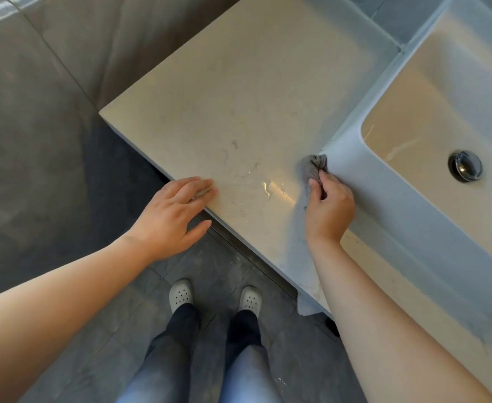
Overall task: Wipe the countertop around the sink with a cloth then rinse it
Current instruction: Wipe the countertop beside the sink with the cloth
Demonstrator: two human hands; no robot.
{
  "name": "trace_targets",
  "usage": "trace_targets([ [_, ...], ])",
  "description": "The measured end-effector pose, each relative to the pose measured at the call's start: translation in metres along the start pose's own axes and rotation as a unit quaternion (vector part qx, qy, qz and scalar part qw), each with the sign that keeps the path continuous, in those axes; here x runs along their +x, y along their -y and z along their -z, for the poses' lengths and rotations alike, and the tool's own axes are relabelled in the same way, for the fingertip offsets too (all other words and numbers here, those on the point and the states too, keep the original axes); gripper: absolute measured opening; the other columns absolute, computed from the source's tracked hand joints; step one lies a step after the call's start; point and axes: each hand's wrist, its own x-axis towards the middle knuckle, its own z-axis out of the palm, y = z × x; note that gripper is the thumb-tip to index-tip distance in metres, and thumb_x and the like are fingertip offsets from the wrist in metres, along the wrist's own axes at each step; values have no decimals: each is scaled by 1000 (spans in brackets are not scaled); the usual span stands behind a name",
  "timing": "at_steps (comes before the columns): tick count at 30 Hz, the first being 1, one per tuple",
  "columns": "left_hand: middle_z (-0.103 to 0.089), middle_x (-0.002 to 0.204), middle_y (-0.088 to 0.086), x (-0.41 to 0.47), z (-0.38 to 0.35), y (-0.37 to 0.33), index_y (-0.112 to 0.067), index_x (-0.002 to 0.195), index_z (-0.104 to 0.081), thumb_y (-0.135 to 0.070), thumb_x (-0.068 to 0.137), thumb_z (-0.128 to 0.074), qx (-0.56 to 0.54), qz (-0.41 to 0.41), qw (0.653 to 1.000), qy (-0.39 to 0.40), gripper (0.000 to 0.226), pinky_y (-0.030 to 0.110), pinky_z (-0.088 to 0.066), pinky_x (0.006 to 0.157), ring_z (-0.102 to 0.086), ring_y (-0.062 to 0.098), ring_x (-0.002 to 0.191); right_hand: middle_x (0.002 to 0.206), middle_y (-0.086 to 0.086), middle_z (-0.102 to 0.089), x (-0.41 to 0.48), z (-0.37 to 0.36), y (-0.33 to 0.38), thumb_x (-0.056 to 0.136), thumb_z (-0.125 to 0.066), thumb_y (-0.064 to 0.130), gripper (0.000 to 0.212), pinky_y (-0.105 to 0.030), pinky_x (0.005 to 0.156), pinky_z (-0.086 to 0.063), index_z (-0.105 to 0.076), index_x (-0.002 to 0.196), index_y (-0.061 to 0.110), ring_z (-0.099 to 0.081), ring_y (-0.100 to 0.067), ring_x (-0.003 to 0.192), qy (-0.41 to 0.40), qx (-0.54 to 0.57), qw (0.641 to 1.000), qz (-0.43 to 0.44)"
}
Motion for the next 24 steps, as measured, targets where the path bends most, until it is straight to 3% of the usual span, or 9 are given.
trace_targets([
  [7, -45, 142, 2, 0, -3, 3, -16, 141, -45, -45, 89, -45, 9, -14, 1000, -12, 59, 40, -31, 110, -39, 23, 132, 113, -8, -69, 4, -10, 5, 90, -59, 18, 29, -31, 90, -45, -66, 115, 6, -62, -27, 105, -5, 29, 1000, 1],
  [11, -45, 142, 1, 0, -3, 4, -16, 141, -45, -45, 89, -44, 16, -16, 1000, -8, 59, 40, -29, 111, -39, 22, 132, 110, -9, -70, 5, -10, 10, 89, -61, 16, 29, -35, 90, -48, -66, 115, 5, -63, -28, 100, 38, 39, 998, 42],
  [15, -45, 142, 1, 1, -1, 3, -17, 141, -44, -45, 89, -44, 17, -12, 1000, 2, 59, 39, -28, 111, -38, 22, 132, 112, -5, -70, -19, -7, 22, 87, -64, 14, 29, -24, 88, -42, -66, 116, 9, -62, -24, 99, 88, 55, 992, 71],
  [24, -44, 145, 1, 3, 20, 15, -14, 137, -50, -39, 91, -36, -39, -45, 996, 60, 54, 39, -30, 112, -39, 20, 134, 116, 0, -68, -100, 11, 34, 86, -68, 14, 32, -26, 91, -45, -66, 117, 13, -59, -18, 104, 147, 54, 979, 127],
])
